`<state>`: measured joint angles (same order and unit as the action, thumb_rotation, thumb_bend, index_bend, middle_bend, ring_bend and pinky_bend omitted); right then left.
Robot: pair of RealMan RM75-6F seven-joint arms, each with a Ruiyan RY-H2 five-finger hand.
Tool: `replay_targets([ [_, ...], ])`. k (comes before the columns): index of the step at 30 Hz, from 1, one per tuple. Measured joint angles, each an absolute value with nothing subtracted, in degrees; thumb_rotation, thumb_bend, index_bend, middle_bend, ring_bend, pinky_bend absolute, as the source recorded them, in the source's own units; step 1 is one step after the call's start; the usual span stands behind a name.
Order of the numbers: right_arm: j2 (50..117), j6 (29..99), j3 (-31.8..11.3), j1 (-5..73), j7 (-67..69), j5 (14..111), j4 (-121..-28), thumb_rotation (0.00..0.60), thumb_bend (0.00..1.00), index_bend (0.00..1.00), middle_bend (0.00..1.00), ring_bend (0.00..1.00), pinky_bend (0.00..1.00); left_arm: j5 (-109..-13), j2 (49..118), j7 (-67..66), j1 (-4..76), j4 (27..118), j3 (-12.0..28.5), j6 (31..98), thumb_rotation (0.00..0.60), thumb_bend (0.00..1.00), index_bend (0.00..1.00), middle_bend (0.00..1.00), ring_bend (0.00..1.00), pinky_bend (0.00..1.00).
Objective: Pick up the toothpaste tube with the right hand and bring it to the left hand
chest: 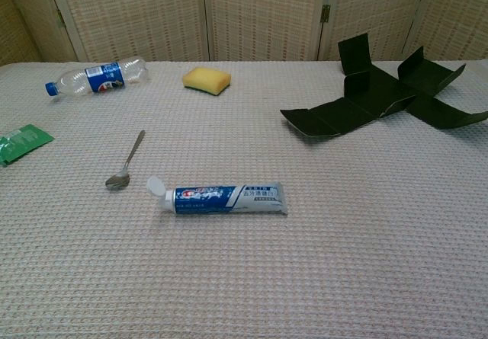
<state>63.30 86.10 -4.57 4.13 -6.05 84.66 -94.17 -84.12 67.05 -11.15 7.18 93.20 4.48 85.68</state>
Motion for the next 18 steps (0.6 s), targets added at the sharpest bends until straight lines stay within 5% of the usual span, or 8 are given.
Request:
replay_targets([
  [18,63.2,85.0,-4.0,5.0,-4.4,86.8,-94.0,0.6,0.57,0.12,0.18,0.21,0.11,-84.6,67.2,-11.3,7.0,93.2,4.2,86.1,0.6,0.25,0.11,0.19,0.13,0.0],
])
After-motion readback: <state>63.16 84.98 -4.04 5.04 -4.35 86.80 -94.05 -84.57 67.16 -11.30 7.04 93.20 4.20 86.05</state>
